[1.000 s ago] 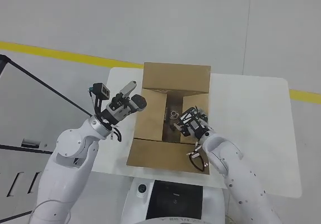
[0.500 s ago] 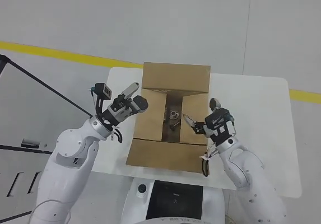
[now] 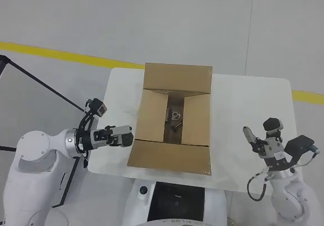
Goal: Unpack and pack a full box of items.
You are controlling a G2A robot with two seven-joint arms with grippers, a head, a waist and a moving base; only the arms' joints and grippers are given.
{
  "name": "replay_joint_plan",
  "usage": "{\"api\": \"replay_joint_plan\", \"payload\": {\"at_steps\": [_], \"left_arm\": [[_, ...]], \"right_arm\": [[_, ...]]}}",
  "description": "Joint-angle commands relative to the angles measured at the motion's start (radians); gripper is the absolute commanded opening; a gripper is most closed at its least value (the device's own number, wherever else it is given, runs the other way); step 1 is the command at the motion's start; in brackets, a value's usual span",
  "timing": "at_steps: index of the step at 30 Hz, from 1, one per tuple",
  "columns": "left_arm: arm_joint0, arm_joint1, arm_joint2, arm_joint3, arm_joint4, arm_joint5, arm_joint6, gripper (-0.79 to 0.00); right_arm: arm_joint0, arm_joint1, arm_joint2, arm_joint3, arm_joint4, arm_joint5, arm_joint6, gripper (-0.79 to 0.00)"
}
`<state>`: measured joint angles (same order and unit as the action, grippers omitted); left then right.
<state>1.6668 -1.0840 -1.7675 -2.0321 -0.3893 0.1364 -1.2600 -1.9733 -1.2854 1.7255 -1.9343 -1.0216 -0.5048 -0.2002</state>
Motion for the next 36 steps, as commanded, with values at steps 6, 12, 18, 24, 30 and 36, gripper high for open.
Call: {"api": "replay_joint_plan", "payload": {"at_steps": [6,12,18,24,30,36], "left_arm": [[-0.003,0.0,0.006,-0.008,-0.002,-0.002,0.031,0.0],[-0.001,0.018,-0.025,0.022,0.039,-0.037,-0.1,0.0],[0.089,0.032,-0.131,0.184,0.05,-0.118,-0.167,0.0],[0.139,0.033,-0.054,0.254,0.112,-0.18,-0.147,0.0],[0.174,0.033,0.04,0.266,0.194,-0.239,-0.125,0.0],[0.141,0.035,0.063,0.193,0.071,-0.172,-0.123,0.0]], "right_arm": [[0.001,0.0,-0.002,0.0,-0.001,0.004,0.0,0.0],[0.001,0.0,-0.002,0.0,-0.001,0.004,0.0,0.0],[0.001,0.0,-0.002,0.0,-0.001,0.004,0.0,0.0],[0.001,0.0,-0.002,0.0,-0.001,0.004,0.0,0.0],[0.001,0.0,-0.002,0.0,-0.001,0.004,0.0,0.0],[0.001,0.0,-0.002,0.0,-0.001,0.004,0.0,0.0]]}}
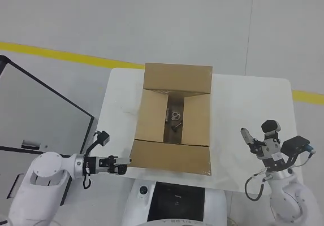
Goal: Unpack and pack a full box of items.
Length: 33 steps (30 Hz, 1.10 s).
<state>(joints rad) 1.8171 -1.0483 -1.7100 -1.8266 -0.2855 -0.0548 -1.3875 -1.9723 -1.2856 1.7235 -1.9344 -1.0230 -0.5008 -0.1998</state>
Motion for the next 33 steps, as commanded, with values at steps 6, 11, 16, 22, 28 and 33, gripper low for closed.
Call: {"api": "replay_joint_plan", "payload": {"at_steps": [6,11,16,22,28,33], "left_arm": [[-0.094,-0.006,0.064,-0.031,-0.169,0.118,0.091,0.0],[-0.147,-0.007,0.123,-0.021,-0.176,0.123,0.119,0.0],[-0.188,-0.017,0.192,0.032,-0.175,0.086,0.246,0.0],[-0.236,-0.031,0.255,0.041,-0.203,0.036,0.388,0.0],[-0.268,-0.036,0.305,0.059,-0.114,0.004,0.495,0.0],[-0.279,-0.038,0.342,0.095,-0.025,-0.015,0.546,0.0]], "right_arm": [[0.0,0.0,0.0,0.0,0.0,0.0,0.0,0.0],[0.0,0.0,0.0,0.0,0.0,0.0,0.0,0.0],[0.0,0.0,0.0,0.0,0.0,0.0,0.0,0.0],[0.0,0.0,0.0,0.0,0.0,0.0,0.0,0.0],[0.0,0.0,0.0,0.0,0.0,0.0,0.0,0.0],[0.0,0.0,0.0,0.0,0.0,0.0,0.0,0.0]]}}
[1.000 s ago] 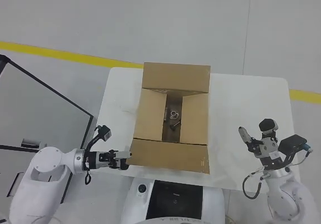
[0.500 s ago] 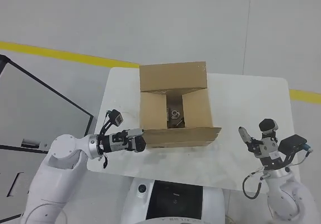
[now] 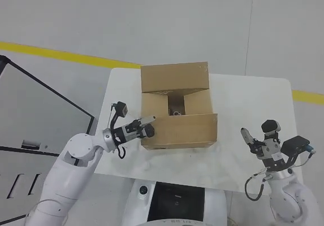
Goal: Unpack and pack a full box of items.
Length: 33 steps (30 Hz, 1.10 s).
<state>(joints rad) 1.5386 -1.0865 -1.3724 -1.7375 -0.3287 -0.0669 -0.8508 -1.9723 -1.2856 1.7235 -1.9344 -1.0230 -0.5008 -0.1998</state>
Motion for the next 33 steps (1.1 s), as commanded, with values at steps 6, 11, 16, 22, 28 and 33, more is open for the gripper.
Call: {"api": "replay_joint_plan", "payload": {"at_steps": [6,11,16,22,28,33], "left_arm": [[0.003,0.0,0.012,0.021,0.054,-0.004,0.061,0.0],[0.008,0.0,0.013,0.014,0.072,0.006,0.102,0.0],[0.013,-0.001,0.013,0.009,0.045,0.015,0.102,0.0],[0.013,-0.001,0.013,0.009,0.045,0.015,0.102,0.0],[0.013,-0.001,0.013,0.009,0.045,0.015,0.102,0.0],[0.013,-0.001,0.013,0.009,0.045,0.015,0.102,0.0]], "right_arm": [[0.0,0.0,0.0,0.0,0.0,0.0,0.0,0.0],[0.0,0.0,0.0,0.0,0.0,0.0,0.0,0.0],[0.0,0.0,0.0,0.0,0.0,0.0,0.0,0.0],[0.0,0.0,0.0,0.0,0.0,0.0,0.0,0.0],[0.002,0.0,0.0,-0.001,0.002,0.001,0.0,0.0],[0.1,0.007,0.058,0.021,-0.009,0.032,0.009,0.0]]}}
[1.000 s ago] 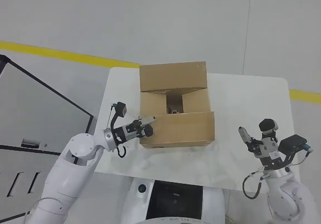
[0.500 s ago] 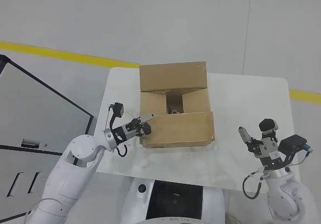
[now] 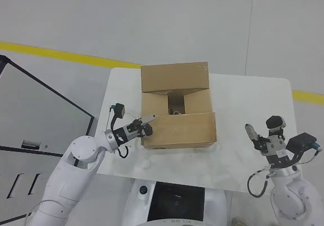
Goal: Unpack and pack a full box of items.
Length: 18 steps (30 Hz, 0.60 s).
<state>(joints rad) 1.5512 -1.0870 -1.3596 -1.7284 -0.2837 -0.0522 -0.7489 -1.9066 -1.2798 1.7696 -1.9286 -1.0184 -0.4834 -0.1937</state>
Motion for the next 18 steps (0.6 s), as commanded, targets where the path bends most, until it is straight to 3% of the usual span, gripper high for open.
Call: {"api": "replay_joint_plan", "payload": {"at_steps": [1,6,10,13,18], "left_arm": [[0.0,0.0,0.0,0.0,0.0,0.0,0.0,0.0],[0.0,0.0,0.0,0.0,0.0,0.0,0.0,0.0],[0.0,0.0,0.0,0.0,0.0,0.0,0.0,0.0],[0.0,0.0,0.0,0.0,0.0,0.0,0.0,0.0],[0.0,0.0,0.0,0.0,0.0,0.0,0.0,0.0]], "right_arm": [[0.081,0.004,0.013,0.036,-0.018,0.024,0.016,0.0],[0.369,0.013,-0.018,0.24,-0.035,0.058,0.09,0.0],[0.584,0.006,-0.125,0.468,-0.032,0.07,0.127,0.0],[0.727,-0.01,-0.257,0.64,-0.131,0.115,0.081,0.0],[0.727,-0.01,-0.257,0.64,-0.131,0.115,0.081,0.0]]}}
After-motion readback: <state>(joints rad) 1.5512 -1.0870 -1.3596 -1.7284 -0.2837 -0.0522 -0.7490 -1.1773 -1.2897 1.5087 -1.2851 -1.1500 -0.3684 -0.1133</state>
